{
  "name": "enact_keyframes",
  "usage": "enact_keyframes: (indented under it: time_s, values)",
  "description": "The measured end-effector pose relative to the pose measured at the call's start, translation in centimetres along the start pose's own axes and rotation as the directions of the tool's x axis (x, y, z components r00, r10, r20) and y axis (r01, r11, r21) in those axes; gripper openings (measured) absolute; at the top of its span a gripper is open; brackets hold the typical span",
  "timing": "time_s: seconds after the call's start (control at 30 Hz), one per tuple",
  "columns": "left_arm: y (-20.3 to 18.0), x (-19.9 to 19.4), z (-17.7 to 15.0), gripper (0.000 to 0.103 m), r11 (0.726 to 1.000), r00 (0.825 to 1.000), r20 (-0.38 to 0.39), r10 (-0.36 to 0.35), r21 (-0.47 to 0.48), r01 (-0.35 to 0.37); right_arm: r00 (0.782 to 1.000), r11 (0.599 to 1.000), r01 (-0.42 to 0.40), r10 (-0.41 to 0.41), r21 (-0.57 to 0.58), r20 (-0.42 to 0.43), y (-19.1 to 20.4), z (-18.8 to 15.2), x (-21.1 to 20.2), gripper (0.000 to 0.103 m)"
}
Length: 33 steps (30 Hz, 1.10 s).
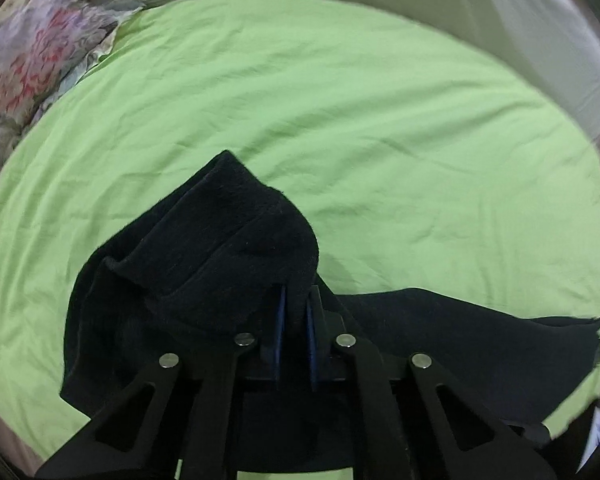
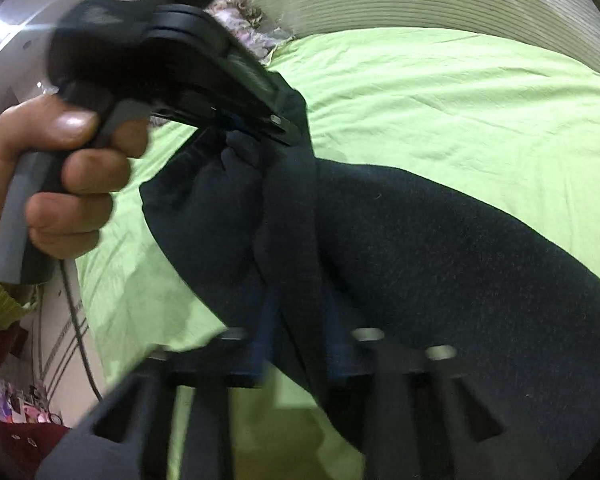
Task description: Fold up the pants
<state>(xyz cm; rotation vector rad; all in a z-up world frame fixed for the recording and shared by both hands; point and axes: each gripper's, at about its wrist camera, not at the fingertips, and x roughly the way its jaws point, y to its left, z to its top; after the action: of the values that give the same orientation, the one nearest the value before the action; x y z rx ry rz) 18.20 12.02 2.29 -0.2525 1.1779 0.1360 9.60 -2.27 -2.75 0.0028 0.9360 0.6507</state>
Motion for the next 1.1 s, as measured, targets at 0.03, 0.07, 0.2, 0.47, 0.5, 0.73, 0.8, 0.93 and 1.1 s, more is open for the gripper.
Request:
enact_keyframes:
  time_s: [0.03,0.07,0.2,0.47,0.5,0.73,0.8,0.93,1.1]
  values:
    - [0.8,-0.6,-0.3,0.006,0.999,0.999,0.027,-0.036,-0.017,0.037,1.0,1.0,0.001,-0.001,-0.008,0.005,0.1,0.1,-0.2,0.007]
    - [1.4,-1.4,-0.9,0.006,0.997,0.997,0.053,-0.064,-0.032,0.066,1.0,1.0,0.01,-0.009,-0.018,0.012,0.3,0.2,-0.4,0.006]
    - [5.2,-4.9,-3.7,0.005,0.977,0.97,0.181,-0.164,-0.104,0.185,0.997,0.997,0.076,-0.076,-0.011,0.035,1.3,1.2,-1.9,0.006]
    - [12.3,-7.4,-10.6,0.005,0.903,0.896,0.353,-0.27,-0.231,0.363,0.994,0.971,0.108,-0.104,-0.215,0.032,5.2,0.6,-2.5,0.006]
    - [13.2,-7.0,-11.3,0.005,0.892,0.891,0.357,-0.28,-0.247,0.379,0.992,0.964,0.125,-0.125,-0.233,0.015,5.1,0.4,-2.0,0.006]
    - [15.5,-4.6,-13.3,0.005,0.86,0.887,0.347,-0.305,-0.3,0.413,0.983,0.948,0.16,-0.177,-0.275,-0.04,6.1,-1.3,-1.0,0.006]
    - [16.0,-4.1,-13.7,0.005,0.859,0.888,0.347,-0.302,-0.306,0.411,0.982,0.943,0.157,-0.18,-0.294,-0.052,6.7,-1.4,-0.7,0.006]
    - [16.7,-3.3,-14.6,0.006,0.854,0.891,0.33,-0.311,-0.314,0.415,0.979,0.939,0.162,-0.192,-0.303,-0.07,7.1,-1.5,0.0,0.006]
    - [17.2,-2.8,-15.4,0.009,0.868,0.91,0.295,-0.29,-0.319,0.38,0.98,0.95,0.144,-0.175,-0.278,-0.09,7.2,-1.7,0.0,0.01]
